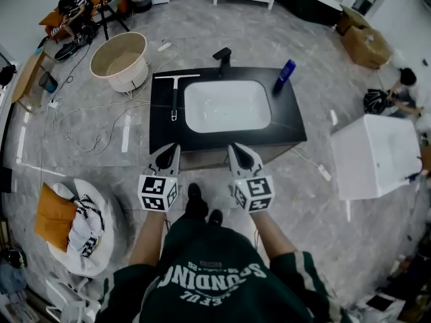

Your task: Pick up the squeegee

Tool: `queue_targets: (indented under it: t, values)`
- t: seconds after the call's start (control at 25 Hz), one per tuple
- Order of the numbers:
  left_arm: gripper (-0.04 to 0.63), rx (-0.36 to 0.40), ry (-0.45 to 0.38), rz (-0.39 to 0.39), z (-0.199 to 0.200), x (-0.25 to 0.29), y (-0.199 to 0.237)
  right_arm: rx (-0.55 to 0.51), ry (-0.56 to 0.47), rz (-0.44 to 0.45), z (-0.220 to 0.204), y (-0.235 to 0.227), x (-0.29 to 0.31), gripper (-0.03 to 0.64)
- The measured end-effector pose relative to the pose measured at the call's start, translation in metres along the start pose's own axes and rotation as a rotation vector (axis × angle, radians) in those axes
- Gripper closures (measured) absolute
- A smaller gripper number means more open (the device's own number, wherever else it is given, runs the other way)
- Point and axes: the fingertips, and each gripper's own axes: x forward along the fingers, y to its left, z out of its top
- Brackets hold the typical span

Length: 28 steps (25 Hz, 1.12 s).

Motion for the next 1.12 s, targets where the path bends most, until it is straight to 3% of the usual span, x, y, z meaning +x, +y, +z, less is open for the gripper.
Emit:
queue_targets:
  t: [0.44, 0.72, 1.12]
  values:
    - [0.594, -0.036, -0.002, 0.067, 0.019, 0.096, 0.085, -0.026, 0.012, 0.067, 0.021, -0.033, 0.133, 0.615]
    - [0.594, -0.029, 0.019, 0.053, 0.044, 0.167, 0.148, -0.029, 0.020, 0.076, 0.050, -0.048, 0.230, 0.616]
    - [0.594, -0.034, 0.057, 0.041, 0.060, 0.224, 0.179, -0.015, 0.052, 0.082, 0.058, -0.069, 0.288, 0.616]
